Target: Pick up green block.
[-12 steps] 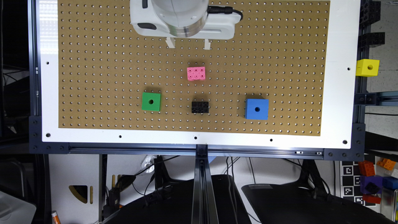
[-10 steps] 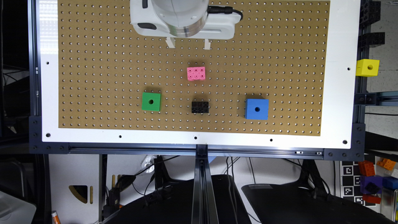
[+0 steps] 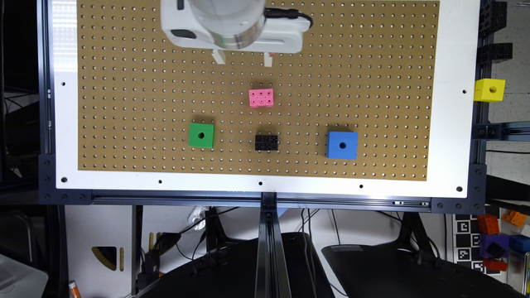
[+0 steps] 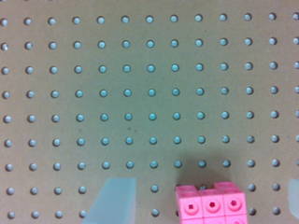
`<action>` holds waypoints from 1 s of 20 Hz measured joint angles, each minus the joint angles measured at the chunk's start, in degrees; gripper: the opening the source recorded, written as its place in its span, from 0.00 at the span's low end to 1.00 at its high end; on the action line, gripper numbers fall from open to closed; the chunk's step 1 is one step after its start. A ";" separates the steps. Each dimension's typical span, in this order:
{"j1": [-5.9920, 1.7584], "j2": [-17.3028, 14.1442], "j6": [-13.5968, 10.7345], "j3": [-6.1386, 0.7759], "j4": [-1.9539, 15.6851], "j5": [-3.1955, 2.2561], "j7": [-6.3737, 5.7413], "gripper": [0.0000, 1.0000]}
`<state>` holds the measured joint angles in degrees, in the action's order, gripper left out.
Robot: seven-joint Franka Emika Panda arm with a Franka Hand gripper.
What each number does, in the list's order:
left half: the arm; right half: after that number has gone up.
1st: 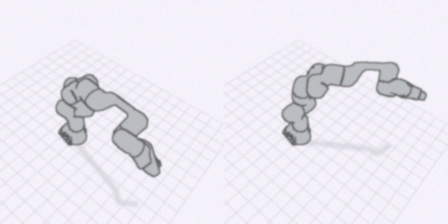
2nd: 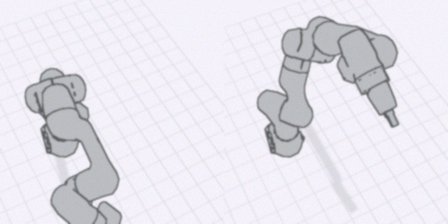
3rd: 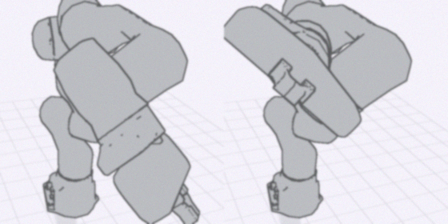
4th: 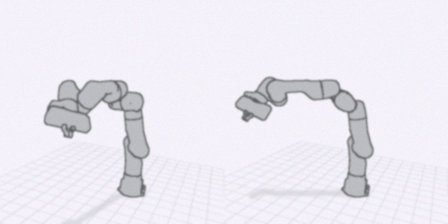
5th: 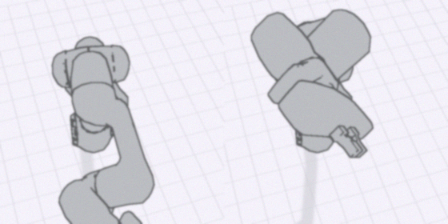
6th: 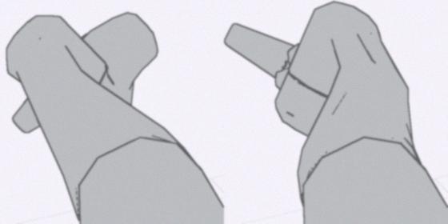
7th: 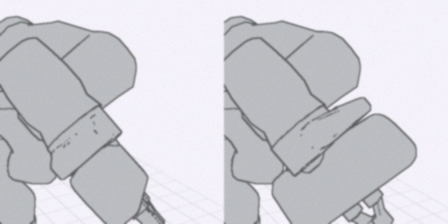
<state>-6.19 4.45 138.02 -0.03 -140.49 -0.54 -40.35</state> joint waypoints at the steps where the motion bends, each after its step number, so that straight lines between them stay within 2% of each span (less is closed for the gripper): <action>1: -0.46 -0.29 0.00 0.00 0.46 0.00 0.46 1.00; 3: -1.43 -1.50 0.00 0.00 1.91 0.00 1.39 1.00; 7: -3.08 -5.46 0.00 0.00 6.08 0.00 3.05 1.00; 10: -3.82 -7.90 0.00 0.00 8.56 0.00 3.72 1.00; 11: -4.66 -9.66 0.00 0.00 10.58 0.00 4.57 1.00; 14: -6.06 -12.08 -0.01 0.00 13.27 0.00 5.95 1.00; 16: -6.72 -13.22 -0.01 0.00 14.62 0.00 6.65 1.00; 20: -7.27 -14.27 -0.01 0.00 15.94 0.00 7.02 1.00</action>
<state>-13.47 -9.82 138.01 -0.03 -124.55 -0.54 -33.33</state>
